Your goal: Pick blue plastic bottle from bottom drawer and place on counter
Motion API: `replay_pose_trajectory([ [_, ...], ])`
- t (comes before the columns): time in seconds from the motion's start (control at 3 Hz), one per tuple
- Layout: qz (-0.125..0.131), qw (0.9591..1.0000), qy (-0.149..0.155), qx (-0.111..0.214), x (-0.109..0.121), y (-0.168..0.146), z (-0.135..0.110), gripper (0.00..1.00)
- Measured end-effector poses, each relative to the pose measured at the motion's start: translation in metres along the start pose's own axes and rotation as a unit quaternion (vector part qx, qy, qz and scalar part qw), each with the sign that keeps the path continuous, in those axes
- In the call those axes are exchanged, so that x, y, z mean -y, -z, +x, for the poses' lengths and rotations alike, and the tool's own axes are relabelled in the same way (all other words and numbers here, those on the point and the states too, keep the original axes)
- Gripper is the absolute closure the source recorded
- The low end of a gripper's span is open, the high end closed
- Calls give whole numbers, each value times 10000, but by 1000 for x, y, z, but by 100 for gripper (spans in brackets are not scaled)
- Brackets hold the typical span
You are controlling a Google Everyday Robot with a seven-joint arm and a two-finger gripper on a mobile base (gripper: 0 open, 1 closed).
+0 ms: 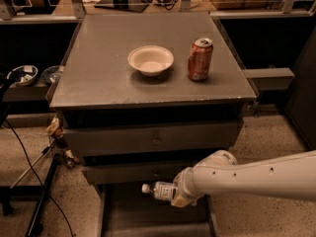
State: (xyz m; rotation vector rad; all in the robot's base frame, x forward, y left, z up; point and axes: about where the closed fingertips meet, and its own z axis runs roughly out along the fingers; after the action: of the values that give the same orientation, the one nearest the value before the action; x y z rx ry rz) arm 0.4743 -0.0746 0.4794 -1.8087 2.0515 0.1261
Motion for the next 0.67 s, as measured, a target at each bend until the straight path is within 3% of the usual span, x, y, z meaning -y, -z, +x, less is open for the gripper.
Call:
replay_pose_trajectory([
  [0.33, 128, 9998, 97, 68, 7, 24, -8, 100],
  [0.67, 462, 9980, 383, 206, 15, 73, -30, 100],
])
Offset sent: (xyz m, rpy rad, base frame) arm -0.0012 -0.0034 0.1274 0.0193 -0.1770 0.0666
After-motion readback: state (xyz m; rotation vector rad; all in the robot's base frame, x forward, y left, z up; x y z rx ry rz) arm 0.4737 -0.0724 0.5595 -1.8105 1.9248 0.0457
